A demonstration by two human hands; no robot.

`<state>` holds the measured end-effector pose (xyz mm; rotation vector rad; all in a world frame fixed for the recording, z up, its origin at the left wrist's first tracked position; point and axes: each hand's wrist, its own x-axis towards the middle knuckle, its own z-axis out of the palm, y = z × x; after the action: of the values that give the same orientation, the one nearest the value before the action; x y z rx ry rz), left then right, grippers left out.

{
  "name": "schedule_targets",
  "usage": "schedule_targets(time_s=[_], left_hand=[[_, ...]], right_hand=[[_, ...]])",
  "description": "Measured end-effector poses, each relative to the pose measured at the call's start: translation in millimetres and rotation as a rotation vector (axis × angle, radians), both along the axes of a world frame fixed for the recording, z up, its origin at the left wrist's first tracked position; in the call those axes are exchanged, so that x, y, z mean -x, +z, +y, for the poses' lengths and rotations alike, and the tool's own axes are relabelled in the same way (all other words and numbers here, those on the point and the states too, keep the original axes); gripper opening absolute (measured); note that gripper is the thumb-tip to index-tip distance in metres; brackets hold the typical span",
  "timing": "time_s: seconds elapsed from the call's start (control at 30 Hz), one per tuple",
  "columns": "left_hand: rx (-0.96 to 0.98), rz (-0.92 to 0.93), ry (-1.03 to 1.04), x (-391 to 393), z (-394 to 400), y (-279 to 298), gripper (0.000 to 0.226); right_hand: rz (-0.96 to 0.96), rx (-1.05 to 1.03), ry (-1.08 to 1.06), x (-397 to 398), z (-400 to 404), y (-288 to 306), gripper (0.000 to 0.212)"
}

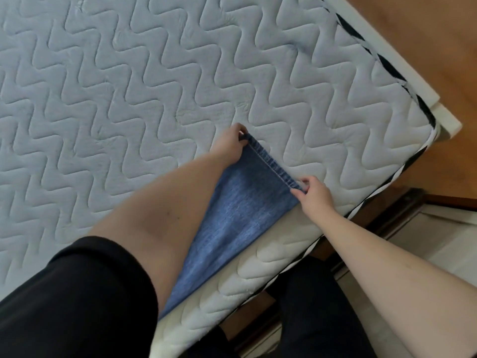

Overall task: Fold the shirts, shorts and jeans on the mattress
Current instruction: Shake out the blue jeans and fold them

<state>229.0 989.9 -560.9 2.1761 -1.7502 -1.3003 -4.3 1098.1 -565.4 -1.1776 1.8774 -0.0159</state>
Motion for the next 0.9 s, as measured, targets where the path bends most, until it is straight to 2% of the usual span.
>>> schedule_targets(time_s=[0.13, 0.23, 0.3, 0.43, 0.63, 0.9], left_hand=[[0.021, -0.022, 0.007, -15, 19, 9, 0.043], [0.03, -0.069, -0.028, -46, 51, 15, 0.041], [0.021, -0.116, 0.013, -72, 83, 17, 0.04], [-0.039, -0.123, 0.139, -118, 162, 23, 0.038], [-0.03, -0.167, 0.246, -186, 284, 35, 0.039], [0.048, -0.246, 0.378, -271, 406, 28, 0.041]], right_hand=[[0.028, 0.041, -0.113, -7, 13, 7, 0.043], [0.215, 0.085, -0.138, -19, 26, 25, 0.043], [0.265, 0.107, -0.128, -30, 37, 38, 0.037], [0.101, 0.078, 0.042, -64, 68, 53, 0.025], [-0.158, -0.009, 0.327, -137, 112, 57, 0.027], [-0.233, -0.126, 0.512, -242, 176, 36, 0.029]])
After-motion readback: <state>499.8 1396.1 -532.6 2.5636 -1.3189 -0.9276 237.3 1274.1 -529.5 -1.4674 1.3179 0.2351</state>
